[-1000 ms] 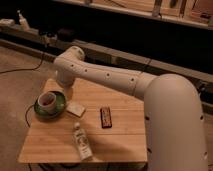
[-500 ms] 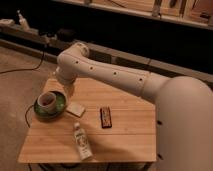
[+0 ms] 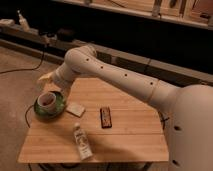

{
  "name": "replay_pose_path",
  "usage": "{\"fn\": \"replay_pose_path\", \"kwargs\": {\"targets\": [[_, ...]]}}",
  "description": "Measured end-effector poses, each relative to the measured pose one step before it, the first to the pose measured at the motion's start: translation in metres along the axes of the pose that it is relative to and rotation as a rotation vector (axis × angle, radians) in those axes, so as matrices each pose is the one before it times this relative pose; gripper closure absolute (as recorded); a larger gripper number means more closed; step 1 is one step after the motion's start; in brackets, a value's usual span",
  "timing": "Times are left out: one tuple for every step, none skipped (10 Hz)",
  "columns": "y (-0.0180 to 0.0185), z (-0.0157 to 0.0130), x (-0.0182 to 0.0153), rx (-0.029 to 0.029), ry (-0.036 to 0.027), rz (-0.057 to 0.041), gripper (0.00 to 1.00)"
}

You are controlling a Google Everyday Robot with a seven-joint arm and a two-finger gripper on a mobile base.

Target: Pick up the ceramic cup

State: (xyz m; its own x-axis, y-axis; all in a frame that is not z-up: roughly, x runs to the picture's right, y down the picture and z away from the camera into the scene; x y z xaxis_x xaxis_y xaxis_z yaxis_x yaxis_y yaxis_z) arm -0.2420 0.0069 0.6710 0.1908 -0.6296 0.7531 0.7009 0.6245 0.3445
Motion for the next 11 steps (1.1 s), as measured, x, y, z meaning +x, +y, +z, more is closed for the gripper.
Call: {"fn": "replay_pose_path", "kwargs": {"targets": [[-0.00182, -0.00229, -0.00761, 0.01243, -0.02917, -0.03849, 0.2], [-0.0017, -0.00209, -0.00625, 0.01188, -0.02416, -0.03273, 0.2], [-0.00005, -0.00116, -0.00319, 0.00274, -0.01315, -0.01586, 0.2], [0.00151, -0.00002, -0.00132, -0.00542, -0.00647, -0.00304, 0.2], [0.01115, 0.00047, -0.00399, -0.04207, -0.02338, -0.0014, 0.2], [0.01694, -0.00019, -0.00303, -0.06389, -0.02318, 0.00841, 0.2], [0.01393, -0.00101, -0.00136, -0.05185, -0.01597, 0.01695, 0.2], [0.01309, -0.00155, -0.00083, -0.04914, -0.01698, 0.01898, 0.2], [0.01055, -0.00169, 0.00137, -0.04586, -0.01289, 0.02117, 0.2], [0.00337, -0.00054, 0.00352, -0.02653, -0.00117, 0.01544, 0.2], [-0.00133, 0.00006, 0.00689, -0.01119, 0.01247, 0.01164, 0.2]]}}
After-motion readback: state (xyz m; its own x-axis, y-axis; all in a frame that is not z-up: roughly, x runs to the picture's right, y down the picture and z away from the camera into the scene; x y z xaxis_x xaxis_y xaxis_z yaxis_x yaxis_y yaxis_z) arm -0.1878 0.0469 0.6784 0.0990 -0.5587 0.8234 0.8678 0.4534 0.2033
